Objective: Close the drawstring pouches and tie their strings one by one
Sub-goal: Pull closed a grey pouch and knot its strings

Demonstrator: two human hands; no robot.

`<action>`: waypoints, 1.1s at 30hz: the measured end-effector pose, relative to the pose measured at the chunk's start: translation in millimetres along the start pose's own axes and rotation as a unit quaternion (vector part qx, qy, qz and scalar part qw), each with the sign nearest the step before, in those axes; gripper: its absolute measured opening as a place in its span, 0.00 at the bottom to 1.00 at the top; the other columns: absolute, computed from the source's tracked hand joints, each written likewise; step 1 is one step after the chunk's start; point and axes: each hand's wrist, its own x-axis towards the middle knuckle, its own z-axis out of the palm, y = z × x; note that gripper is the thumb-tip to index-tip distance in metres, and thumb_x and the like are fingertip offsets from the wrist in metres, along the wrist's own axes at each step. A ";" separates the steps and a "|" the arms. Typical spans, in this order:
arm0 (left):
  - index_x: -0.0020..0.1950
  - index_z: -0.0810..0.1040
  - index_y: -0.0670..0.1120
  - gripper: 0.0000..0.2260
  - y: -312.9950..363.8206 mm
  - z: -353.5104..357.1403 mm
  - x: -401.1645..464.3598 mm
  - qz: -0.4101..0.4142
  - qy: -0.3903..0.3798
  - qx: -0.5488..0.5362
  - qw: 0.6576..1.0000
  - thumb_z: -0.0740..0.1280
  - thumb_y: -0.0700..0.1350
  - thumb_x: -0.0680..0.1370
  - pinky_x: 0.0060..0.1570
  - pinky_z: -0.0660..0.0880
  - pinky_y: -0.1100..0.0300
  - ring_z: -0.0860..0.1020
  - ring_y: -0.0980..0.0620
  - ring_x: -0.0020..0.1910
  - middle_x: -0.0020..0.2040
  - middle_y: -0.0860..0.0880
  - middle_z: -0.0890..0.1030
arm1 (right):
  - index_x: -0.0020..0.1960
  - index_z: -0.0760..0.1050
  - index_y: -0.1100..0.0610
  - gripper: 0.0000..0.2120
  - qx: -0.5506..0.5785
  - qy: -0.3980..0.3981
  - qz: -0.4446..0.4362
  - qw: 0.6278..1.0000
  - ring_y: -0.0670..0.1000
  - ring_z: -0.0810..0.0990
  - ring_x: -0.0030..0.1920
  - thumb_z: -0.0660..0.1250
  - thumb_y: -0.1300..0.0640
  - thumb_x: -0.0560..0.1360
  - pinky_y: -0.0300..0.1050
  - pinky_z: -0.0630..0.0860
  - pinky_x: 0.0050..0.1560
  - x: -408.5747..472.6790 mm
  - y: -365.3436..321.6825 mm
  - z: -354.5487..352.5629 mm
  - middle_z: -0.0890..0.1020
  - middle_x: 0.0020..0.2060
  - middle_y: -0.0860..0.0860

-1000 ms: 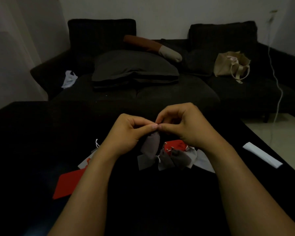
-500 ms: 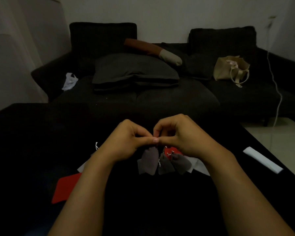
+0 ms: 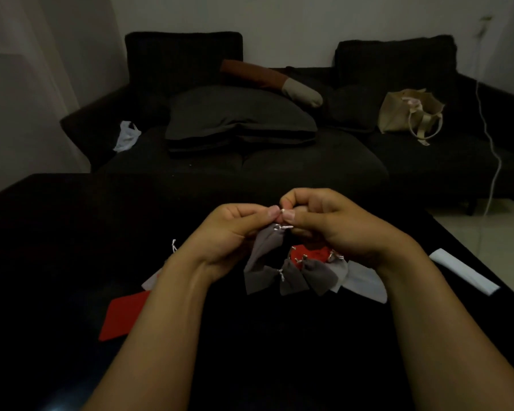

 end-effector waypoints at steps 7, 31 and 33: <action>0.50 0.83 0.35 0.10 -7.0 1.7 7.2 -0.001 0.015 -0.040 0.999 0.67 0.41 0.76 0.47 0.81 0.57 0.83 0.46 0.45 0.48 0.36 0.84 | 0.53 0.79 0.64 0.07 -0.059 0.094 -0.053 0.992 0.48 0.71 0.28 0.67 0.62 0.77 0.33 0.68 0.29 -1.4 3.3 -2.9 0.77 0.29 0.57; 0.42 0.80 0.39 0.04 -0.6 1.4 5.8 -0.047 0.011 -0.036 0.998 0.68 0.39 0.73 0.36 0.78 0.63 0.81 0.57 0.31 0.31 0.49 0.82 | 0.51 0.79 0.62 0.06 -0.072 0.069 -0.065 0.993 0.50 0.73 0.34 0.65 0.61 0.79 0.38 0.70 0.36 3.0 8.3 -2.8 0.77 0.31 0.55; 0.43 0.81 0.39 0.04 -2.0 -0.1 5.7 -0.041 0.006 -0.038 0.998 0.69 0.40 0.72 0.36 0.78 0.64 0.81 0.57 0.33 0.34 0.47 0.83 | 0.51 0.79 0.62 0.05 -0.071 0.068 -0.071 0.993 0.46 0.74 0.33 0.65 0.61 0.79 0.35 0.70 0.35 2.5 7.8 -2.6 0.77 0.32 0.54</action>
